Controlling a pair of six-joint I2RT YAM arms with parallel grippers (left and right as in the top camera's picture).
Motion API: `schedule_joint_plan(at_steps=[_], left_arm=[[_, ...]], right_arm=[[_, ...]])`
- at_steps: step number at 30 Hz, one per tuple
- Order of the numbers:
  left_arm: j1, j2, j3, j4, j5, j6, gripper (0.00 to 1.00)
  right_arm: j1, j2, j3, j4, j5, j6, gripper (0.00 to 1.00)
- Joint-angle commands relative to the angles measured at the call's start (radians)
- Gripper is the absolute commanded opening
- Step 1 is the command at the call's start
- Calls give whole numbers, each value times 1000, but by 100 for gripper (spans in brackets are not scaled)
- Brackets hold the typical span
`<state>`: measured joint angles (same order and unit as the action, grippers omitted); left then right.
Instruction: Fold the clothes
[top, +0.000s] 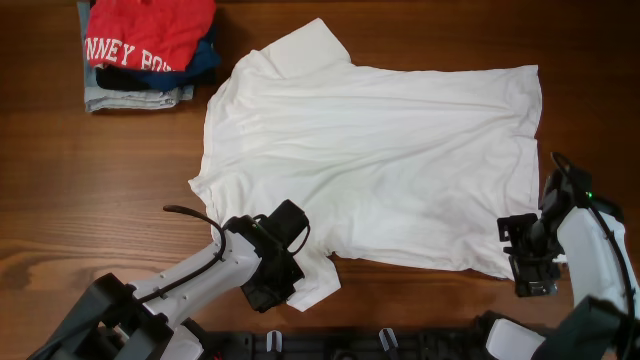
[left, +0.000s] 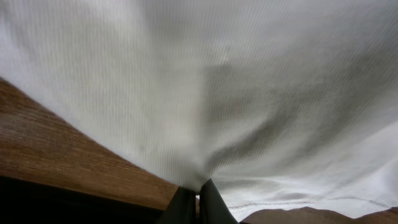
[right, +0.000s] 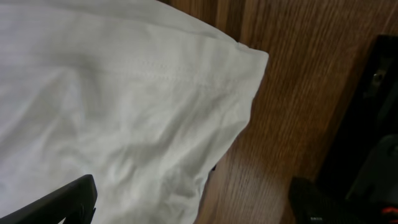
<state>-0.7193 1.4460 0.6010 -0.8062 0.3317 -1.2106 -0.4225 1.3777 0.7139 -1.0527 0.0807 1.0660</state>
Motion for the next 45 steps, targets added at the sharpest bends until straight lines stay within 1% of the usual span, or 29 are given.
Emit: schedule_joint_plan(at_steps=[1,2,3,5,8,10,13,14,15,16,17,21,25,26,27,29,32,34,35,36,38,41,42,43,44,45], left_arm=[[-5,7,-6,-2,1,2,4],[-5,7,-6,-2,0,2,4],[-5,7,-6,-1,1,2,4],[-5,7,-6,-2,1,2,4],[-5,7,-6,-1,0,2,4],[-5,7,-6,-1,0,2,4],[-5,7,-6,-1,0,2,4],[-5,7,-6,-1,0,2,4],[-5,7,-6,-1,0,2,4],[-5,7,-6,-1,0,2,4],[-5,7,-6,-1,1,2,4],[-5,5,-6,-14,1,2,4],[-6,-64,3,-85,-12,2,4],[-6,-105,8,-110,-34,2,4],[-6,-157,14,-138,-63,2,4],[-5,-246,17,-156,-90,2,4],[-5,-338,16,-158,-90,2,4],[-5,-353,16,-162,-89,2,4],[-5,-343,13,-172,-91,2,47],[-5,-322,4,-172,-91,2,58],[-5,-286,-1,-171,-94,1,63],[-5,-208,-1,-167,-135,-37,79],[-5,-185,-1,-167,-143,-77,80],[-5,-151,-2,-164,-148,-142,81],[-5,-128,-2,-149,-151,-167,82],[-5,-114,-3,-129,-152,-167,81]], right_arm=[[-5,53,-44,46,16,33,92],[-5,53,-72,78,8,33,88],[-5,52,-98,114,-12,32,90],[-5,52,-157,195,-65,34,99],[-5,52,-224,296,-67,40,100],[-5,52,-247,313,-72,73,98],[-5,52,-251,315,-75,87,81],[-5,52,-251,316,-75,90,71],[-5,52,-251,316,-75,95,54],[-5,52,-251,313,-75,97,43],[-5,52,-251,312,-79,97,34],[-5,52,-251,298,-82,97,25],[-5,51,-248,270,-102,123,23],[-5,51,-248,267,-115,124,19],[-5,49,-248,266,-128,124,12],[-5,42,-240,253,-135,124,4],[-5,28,-220,224,-134,122,4],[-5,14,-216,225,-134,111,4],[-5,6,-216,226,-134,100,5],[-5,6,-216,229,-134,95,5],[-5,6,-216,233,-134,85,5],[-5,6,-216,233,-134,83,6],[-5,6,-216,233,-134,78,6],[-5,6,-216,233,-134,77,6],[-5,6,-216,235,-134,66,6],[-5,6,-216,239,-134,60,6]])
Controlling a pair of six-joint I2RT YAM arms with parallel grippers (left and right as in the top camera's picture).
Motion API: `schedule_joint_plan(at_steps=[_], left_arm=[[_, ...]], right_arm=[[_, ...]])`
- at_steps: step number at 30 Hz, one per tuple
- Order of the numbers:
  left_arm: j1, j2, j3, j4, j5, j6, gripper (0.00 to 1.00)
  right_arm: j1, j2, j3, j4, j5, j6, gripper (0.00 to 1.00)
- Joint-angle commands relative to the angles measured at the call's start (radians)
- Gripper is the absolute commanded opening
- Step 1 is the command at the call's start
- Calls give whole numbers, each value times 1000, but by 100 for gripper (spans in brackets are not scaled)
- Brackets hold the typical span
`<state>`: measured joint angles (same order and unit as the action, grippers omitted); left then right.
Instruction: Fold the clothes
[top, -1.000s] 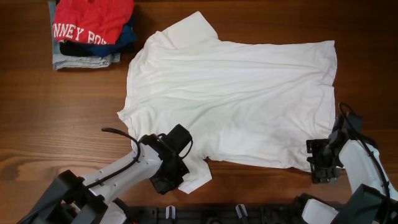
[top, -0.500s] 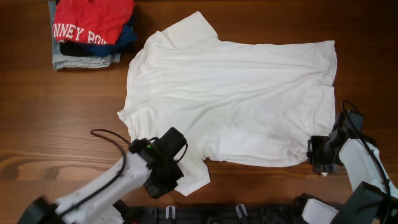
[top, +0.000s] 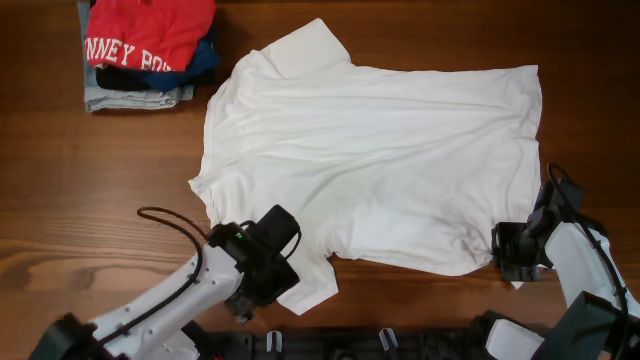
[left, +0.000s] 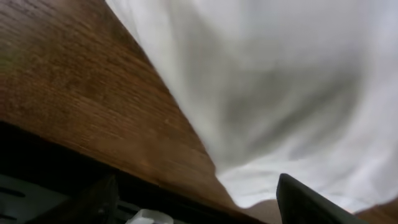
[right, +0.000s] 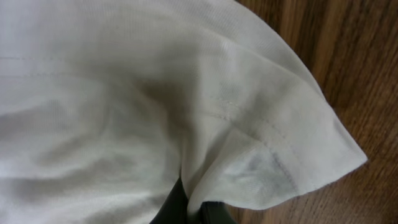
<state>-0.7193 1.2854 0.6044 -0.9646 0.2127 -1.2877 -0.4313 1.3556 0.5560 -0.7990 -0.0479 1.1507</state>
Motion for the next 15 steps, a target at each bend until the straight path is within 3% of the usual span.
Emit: schedule_joint_plan(at_steps=[1,4,5,9,10,11,12,15], left_arm=[[-5,63,-6,54,-35,-90,81],[-5,122,-11,108,-58,-112,80],[-5,133,-16,120,-58,-112,75],[-5,150,-17,128,-58,-112,41],[-5,150,-17,128,-58,-112,30],[-5,149,-17,128,-58,-112,12],[-5,149,-17,127,-58,-111,4],[-5,149,-17,113,-58,-111,4]], right_arm=[[4,28,-58,-13,-5,-26,6],[4,28,-58,-13,-6,-26,6],[4,28,-58,-13,-6,-27,6],[4,28,-58,-13,-6,-29,6],[4,28,-58,-14,-6,-30,6],[4,28,-58,-16,-6,-30,6],[4,28,-58,-17,-6,-30,6],[4,28,-58,-17,-6,-29,6]])
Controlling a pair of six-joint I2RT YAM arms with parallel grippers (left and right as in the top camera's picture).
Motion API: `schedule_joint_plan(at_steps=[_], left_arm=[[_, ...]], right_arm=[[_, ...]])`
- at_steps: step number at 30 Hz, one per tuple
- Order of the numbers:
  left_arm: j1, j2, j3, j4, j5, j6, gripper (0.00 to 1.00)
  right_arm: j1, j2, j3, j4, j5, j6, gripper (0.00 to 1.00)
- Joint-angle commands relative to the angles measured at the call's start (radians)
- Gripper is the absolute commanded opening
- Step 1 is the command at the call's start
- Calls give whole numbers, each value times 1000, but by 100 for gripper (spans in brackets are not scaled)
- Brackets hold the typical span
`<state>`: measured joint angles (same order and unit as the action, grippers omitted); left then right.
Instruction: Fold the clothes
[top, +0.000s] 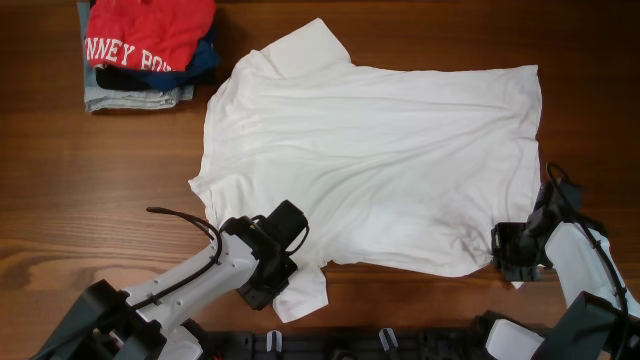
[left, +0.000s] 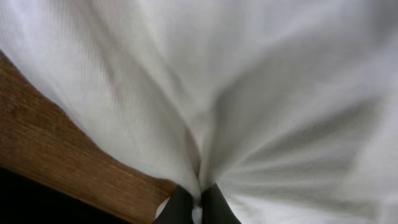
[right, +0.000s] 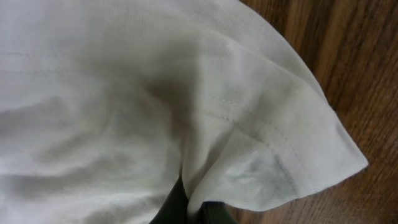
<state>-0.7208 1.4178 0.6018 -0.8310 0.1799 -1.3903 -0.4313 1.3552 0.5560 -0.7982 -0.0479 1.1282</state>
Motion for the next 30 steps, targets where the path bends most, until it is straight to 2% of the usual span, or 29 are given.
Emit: schedule_joint_plan(at_steps=[1,4,9,13,19,27,30], left_arm=[[-4,16,-14,-34,-25,-8,4],[-4,-10,-13,-62,-34,-1,4],[-4,-206,6,-174,-97,-2,4],[-4,-342,14,-174,-149,-2,4],[-1,-363,24,-44,-280,-1,4],[-1,-357,23,84,-652,-1,4],[-1,-334,23,129,-722,-1,4]], right_arm=[[4,28,-58,-18,-8,-7,6],[4,28,-46,-35,-32,-12,4],[4,14,10,-109,-28,-27,4],[4,-47,24,-140,-28,-22,4],[4,-167,120,-225,24,-22,4],[4,-159,151,-236,169,25,7],[4,-128,150,-228,187,28,7]])
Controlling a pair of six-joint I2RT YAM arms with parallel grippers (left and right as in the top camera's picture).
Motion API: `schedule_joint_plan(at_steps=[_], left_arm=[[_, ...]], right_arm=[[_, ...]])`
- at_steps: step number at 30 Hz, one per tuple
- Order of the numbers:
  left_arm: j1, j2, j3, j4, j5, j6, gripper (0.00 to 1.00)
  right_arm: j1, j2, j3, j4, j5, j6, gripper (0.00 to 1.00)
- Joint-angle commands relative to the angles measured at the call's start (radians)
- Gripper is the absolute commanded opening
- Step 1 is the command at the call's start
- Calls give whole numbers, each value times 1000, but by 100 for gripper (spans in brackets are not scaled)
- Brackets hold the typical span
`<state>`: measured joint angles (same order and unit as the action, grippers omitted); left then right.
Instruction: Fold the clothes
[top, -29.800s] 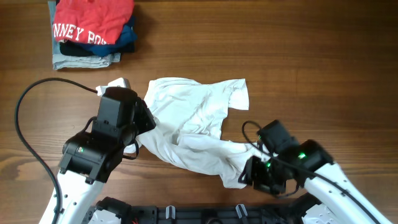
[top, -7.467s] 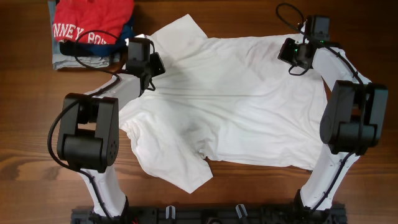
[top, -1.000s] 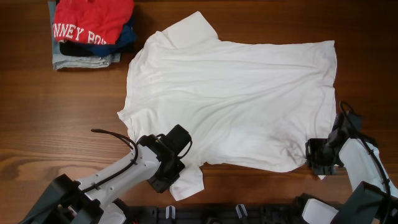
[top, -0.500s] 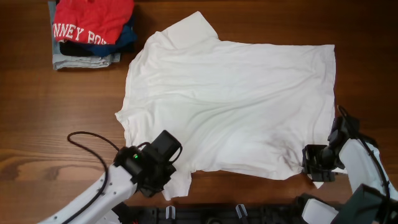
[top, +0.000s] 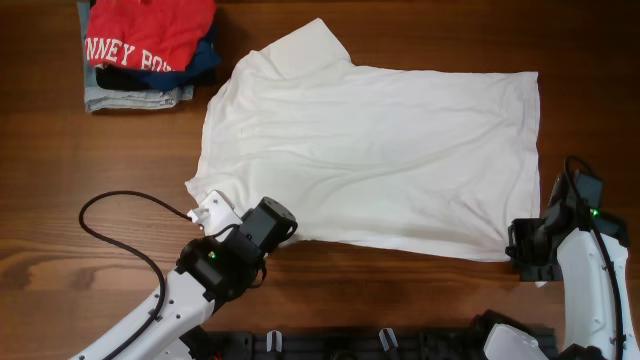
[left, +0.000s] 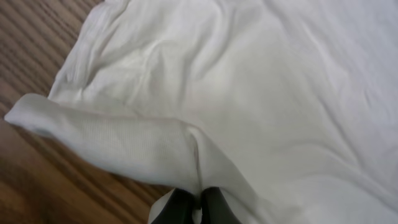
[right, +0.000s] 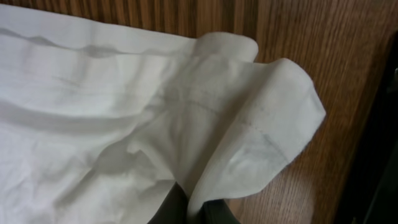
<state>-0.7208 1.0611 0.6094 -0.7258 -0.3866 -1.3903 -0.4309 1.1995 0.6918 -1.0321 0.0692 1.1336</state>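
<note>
A white T-shirt (top: 370, 140) lies spread flat on the wooden table (top: 80, 180), collar end to the left. My left gripper (top: 266, 228) is at its near left corner, shut on the near sleeve (left: 112, 140), which is doubled over and raised off the wood. In the left wrist view the left gripper (left: 198, 208) pinches that cloth with its tips together. My right gripper (top: 528, 250) is shut on the near right hem corner (right: 267, 137), which curls up above the right gripper (right: 196, 210).
A stack of folded clothes (top: 145, 45), red shirt on top, sits at the far left corner. A black cable (top: 110, 215) loops over the table left of my left arm. The table's near edge runs just behind both grippers.
My left gripper, still shut on the sleeve, now sits farther from the near edge, and the sleeve no longer sticks out toward me. The right gripper has shifted right; the near hem lies straighter.
First my left gripper was shut on the near sleeve and the right one stood open by the hem corner. Then the left was open and the right shut on the corner. The left shut on the sleeve again. Now both hold raised cloth and the shirt is flatter.
</note>
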Motion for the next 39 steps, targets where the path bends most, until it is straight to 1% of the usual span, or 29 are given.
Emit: schedule_joint_plan(at_steps=[1,5,7,11,14,15,16,18,21,23,25,28,31,34,37,39], left_arm=[[-1,36,16,42,-174,-1,4],[-1,103,16,137,-237,-1,4],[-1,132,16,168,-240,-1,4],[-1,209,16,217,-241,-2,4],[-1,251,16,249,-259,-2,4],[-1,258,16,253,-270,-2,4],[-1,262,16,259,-287,-1,4],[-1,262,16,276,-316,-2,4],[6,262,16,341,-341,3,4],[33,263,16,440,-340,125,4],[62,263,16,502,-336,203,4],[107,277,16,510,-332,209,4],[145,342,16,526,-272,209,4],[150,421,16,581,-266,210,5],[151,460,16,622,-265,210,7],[151,469,16,634,-264,209,13]], right_arm=[[4,39,14,22,69,22,7],[4,71,14,112,50,17,7],[4,71,14,161,35,-6,8],[4,71,14,255,20,-45,12],[5,71,14,316,-26,-61,11],[8,72,14,330,-38,-60,5],[9,76,14,345,-53,-60,4],[9,99,14,370,-63,-60,4],[9,166,14,410,-71,-61,4],[9,211,14,443,-71,-63,4],[9,224,14,464,-71,-66,4],[9,224,14,494,-71,-87,4],[20,224,14,507,-71,-86,4],[39,224,14,530,-70,-86,4],[48,224,14,573,-66,-88,5],[48,224,14,592,-66,-98,5]])
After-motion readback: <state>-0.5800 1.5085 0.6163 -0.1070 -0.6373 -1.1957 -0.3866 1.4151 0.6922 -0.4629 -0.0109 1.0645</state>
